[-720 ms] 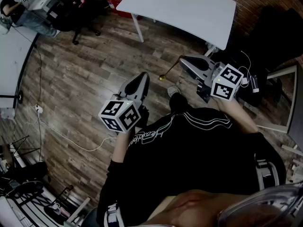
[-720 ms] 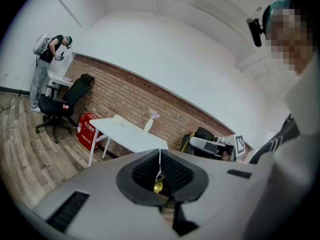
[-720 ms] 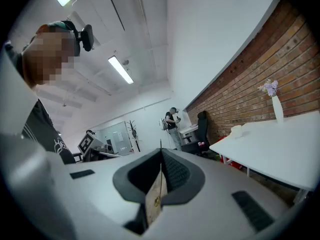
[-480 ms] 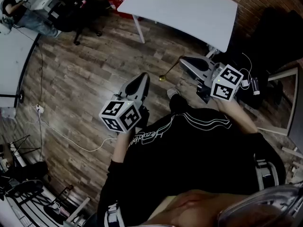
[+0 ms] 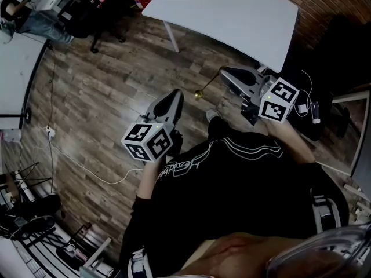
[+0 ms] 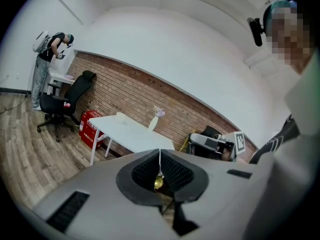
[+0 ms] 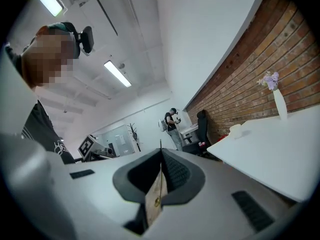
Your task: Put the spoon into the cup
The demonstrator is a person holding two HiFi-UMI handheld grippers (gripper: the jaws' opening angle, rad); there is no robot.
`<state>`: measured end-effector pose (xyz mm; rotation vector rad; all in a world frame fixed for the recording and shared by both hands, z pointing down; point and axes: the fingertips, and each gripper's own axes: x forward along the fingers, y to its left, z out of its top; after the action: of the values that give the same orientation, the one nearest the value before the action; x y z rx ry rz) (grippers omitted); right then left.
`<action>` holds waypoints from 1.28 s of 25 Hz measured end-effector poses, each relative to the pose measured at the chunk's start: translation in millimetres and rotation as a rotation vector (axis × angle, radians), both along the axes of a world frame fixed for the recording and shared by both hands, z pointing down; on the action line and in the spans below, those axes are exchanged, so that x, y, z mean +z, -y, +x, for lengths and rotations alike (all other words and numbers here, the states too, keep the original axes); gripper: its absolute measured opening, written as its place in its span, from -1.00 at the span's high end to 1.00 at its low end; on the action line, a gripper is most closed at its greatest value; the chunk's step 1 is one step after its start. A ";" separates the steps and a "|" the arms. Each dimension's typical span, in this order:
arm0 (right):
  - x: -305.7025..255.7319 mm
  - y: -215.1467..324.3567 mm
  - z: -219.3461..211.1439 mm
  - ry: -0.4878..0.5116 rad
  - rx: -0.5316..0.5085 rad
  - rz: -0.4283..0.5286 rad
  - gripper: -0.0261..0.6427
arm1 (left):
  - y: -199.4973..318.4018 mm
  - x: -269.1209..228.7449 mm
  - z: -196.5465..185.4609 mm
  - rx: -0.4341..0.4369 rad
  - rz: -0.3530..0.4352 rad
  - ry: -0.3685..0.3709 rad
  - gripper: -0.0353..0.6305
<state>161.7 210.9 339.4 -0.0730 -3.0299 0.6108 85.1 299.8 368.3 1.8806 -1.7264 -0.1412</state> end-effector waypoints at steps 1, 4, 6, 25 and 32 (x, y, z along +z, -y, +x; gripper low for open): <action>0.1 9.3 -2.1 0.001 -0.001 -0.003 0.92 | 10.0 0.4 -1.6 0.003 -0.004 -0.001 0.87; 2.3 44.4 -6.5 0.005 0.008 -0.013 0.92 | 45.5 2.3 -5.9 0.013 -0.014 0.000 0.87; 5.2 71.2 -9.4 0.008 0.016 -0.020 0.92 | 72.1 5.1 -9.4 0.018 -0.021 -0.001 0.87; -28.4 243.2 -33.8 0.112 0.009 0.027 0.92 | 242.5 -25.2 -28.7 0.011 0.014 0.097 0.87; -38.2 257.3 -44.4 0.136 0.020 0.047 0.92 | 256.5 -31.7 -41.3 0.015 0.034 0.122 0.87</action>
<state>117.3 -46.4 301.2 -0.0863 -3.1782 0.5583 43.9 43.3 336.6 1.9628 -1.7999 -0.0509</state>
